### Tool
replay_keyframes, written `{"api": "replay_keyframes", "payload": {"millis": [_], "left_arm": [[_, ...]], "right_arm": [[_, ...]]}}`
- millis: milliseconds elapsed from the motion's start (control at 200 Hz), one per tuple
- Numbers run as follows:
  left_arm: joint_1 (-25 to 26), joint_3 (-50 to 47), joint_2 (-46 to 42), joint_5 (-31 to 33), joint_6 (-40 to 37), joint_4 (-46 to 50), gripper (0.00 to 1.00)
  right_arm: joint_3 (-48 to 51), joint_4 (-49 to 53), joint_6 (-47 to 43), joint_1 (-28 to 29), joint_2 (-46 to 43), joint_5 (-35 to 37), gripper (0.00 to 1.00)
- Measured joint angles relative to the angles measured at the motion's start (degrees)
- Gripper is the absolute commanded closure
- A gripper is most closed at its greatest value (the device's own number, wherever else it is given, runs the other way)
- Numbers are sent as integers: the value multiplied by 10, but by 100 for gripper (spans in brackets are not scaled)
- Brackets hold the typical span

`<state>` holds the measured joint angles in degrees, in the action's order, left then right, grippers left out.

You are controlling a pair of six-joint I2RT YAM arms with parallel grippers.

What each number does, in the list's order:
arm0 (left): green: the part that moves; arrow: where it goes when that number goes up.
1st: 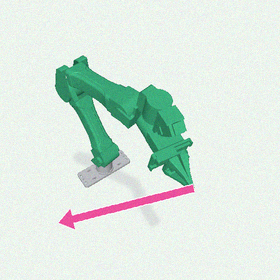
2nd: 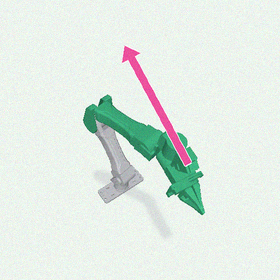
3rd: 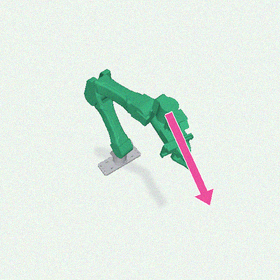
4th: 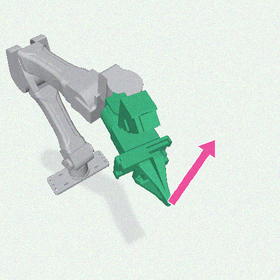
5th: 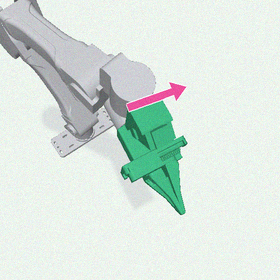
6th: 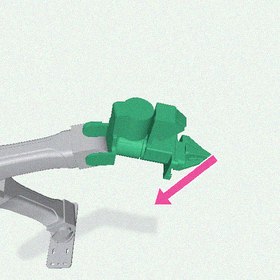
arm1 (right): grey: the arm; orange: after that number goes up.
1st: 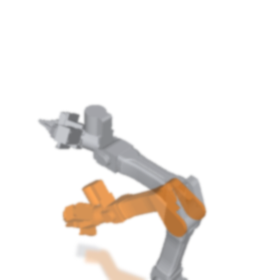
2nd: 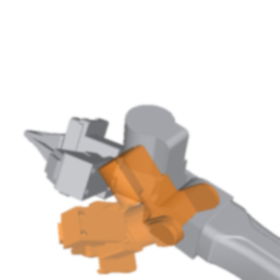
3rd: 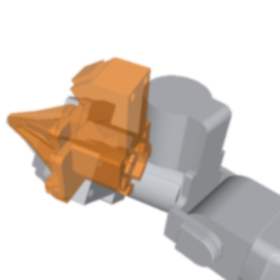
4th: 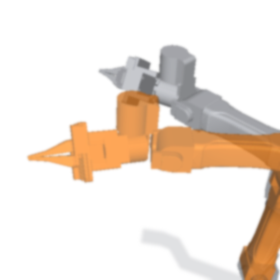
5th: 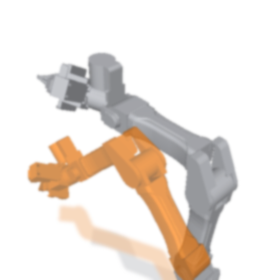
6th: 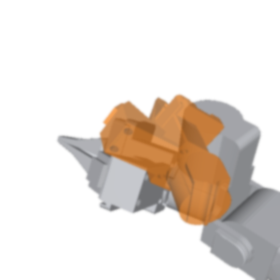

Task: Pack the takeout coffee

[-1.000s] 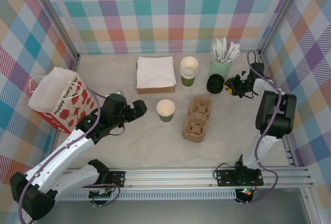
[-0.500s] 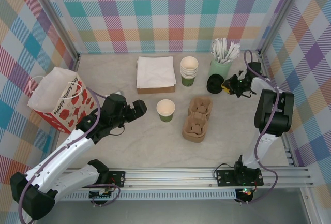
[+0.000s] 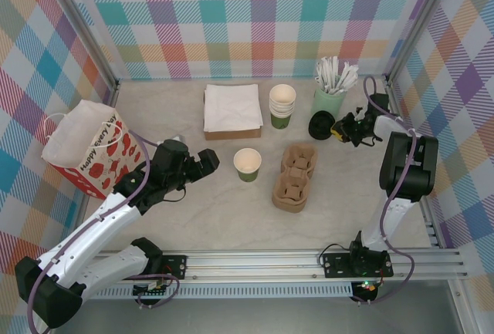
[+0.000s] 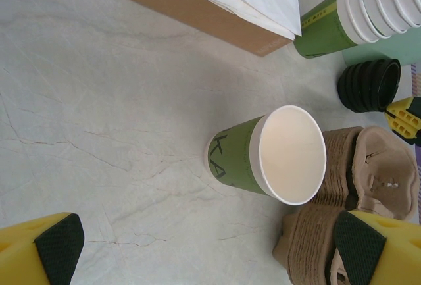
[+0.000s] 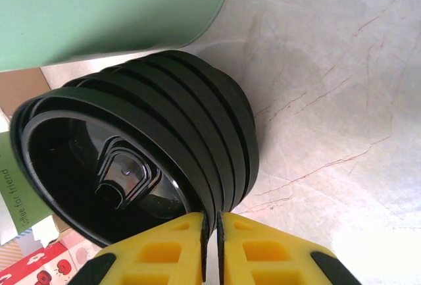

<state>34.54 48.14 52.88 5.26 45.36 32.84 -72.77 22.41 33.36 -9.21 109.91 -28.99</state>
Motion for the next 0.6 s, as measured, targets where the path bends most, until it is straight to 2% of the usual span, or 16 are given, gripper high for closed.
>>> {"api": "replay_keyframes", "payload": {"millis": [130, 375, 600], "left_arm": [[0, 0, 0, 0, 0, 0, 0], [0, 0, 0, 0, 0, 0, 0], [0, 0, 0, 0, 0, 0, 0]], "right_arm": [[0, 2, -2, 0, 1, 0, 88], [0, 2, -8, 1, 1, 3, 100], [0, 13, -13, 2, -28, 14, 100]]}}
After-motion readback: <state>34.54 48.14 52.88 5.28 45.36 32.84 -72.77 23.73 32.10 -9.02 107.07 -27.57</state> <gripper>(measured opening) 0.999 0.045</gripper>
